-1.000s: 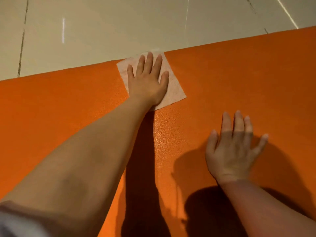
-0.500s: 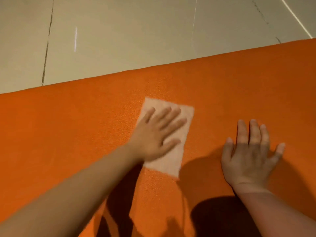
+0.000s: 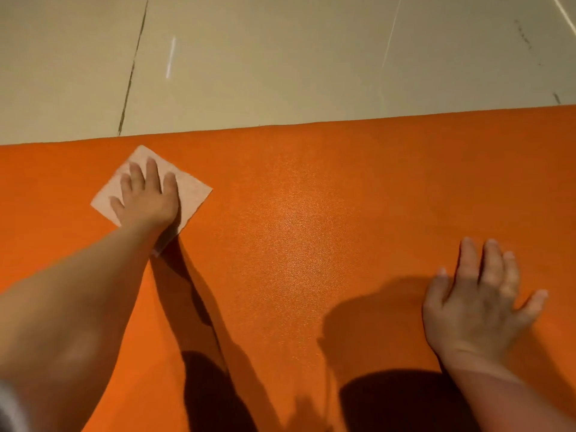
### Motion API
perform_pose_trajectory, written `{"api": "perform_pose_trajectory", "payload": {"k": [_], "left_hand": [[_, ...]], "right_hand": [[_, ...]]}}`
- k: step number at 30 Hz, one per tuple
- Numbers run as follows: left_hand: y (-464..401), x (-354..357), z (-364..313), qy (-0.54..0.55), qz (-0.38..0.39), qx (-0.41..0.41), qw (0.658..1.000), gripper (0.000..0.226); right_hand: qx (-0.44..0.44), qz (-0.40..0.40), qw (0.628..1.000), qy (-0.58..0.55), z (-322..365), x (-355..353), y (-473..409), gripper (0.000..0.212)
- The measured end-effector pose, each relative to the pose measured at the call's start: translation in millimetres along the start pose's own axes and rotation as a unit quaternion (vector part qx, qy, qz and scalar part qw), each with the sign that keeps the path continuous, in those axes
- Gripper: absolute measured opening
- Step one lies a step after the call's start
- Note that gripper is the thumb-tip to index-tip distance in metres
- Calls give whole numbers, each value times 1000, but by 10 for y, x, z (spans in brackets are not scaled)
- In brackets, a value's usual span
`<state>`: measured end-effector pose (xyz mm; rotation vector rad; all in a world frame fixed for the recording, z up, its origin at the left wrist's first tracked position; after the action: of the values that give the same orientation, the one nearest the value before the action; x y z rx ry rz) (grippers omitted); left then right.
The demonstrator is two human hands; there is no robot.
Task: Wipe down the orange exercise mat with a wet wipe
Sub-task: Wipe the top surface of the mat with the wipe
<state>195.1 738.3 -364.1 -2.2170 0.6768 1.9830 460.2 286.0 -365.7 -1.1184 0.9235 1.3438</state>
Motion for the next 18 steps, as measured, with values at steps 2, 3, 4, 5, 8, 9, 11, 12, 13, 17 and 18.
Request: {"api": "perform_pose_trajectory", "payload": {"k": [2, 3, 4, 5, 8, 9, 11, 12, 13, 17, 18], "left_hand": [[9, 113, -335, 29, 1, -5, 1000, 64], [1, 169, -574, 26, -3, 13, 1000, 64], [-8, 217, -833, 20, -10, 43, 999, 63], [-22, 271, -1085, 14, -17, 79, 997, 62], [13, 387, -1759, -7, -6, 187, 982, 60], [99, 451, -2066, -24, 3, 254, 967, 59], [388, 622, -2699, -56, 22, 388, 920, 56], [500, 681, -2919, -59, 27, 426, 902, 55], [541, 715, -3040, -58, 30, 444, 894, 55], [286, 638, -2799, -64, 44, 489, 869, 59], [130, 571, -2567, -57, 39, 461, 885, 61]], "right_hand": [[10, 3, 1000, 7, -4, 5, -19, 60], [12, 8, 1000, 6, -2, 12, -24, 60], [14, 11, 1000, 6, -3, 25, -29, 61], [15, 11, 1000, 10, -9, 27, -30, 61], [18, 20, 999, 20, -10, 43, -33, 63], [18, 21, 999, 16, -14, 48, -34, 64], [19, 18, 1000, 16, -23, 49, -22, 63], [20, 18, 999, 17, -28, 46, -23, 63], [19, 16, 1000, 17, -30, 40, -30, 63], [19, 14, 1000, 19, -39, 57, -14, 64], [18, 15, 1000, 20, -37, 61, -8, 63]]}}
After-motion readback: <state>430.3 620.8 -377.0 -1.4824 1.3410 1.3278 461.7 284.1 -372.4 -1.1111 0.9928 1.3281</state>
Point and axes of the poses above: each hand's wrist, its own y-axis away from the middle knuckle, its own x-axis out of the palm, z = x × y, the point moved 9 cm from there along -y, towards the middle knuckle, and after that the axes turned 13 degrees about x, right-handed, at the moved point
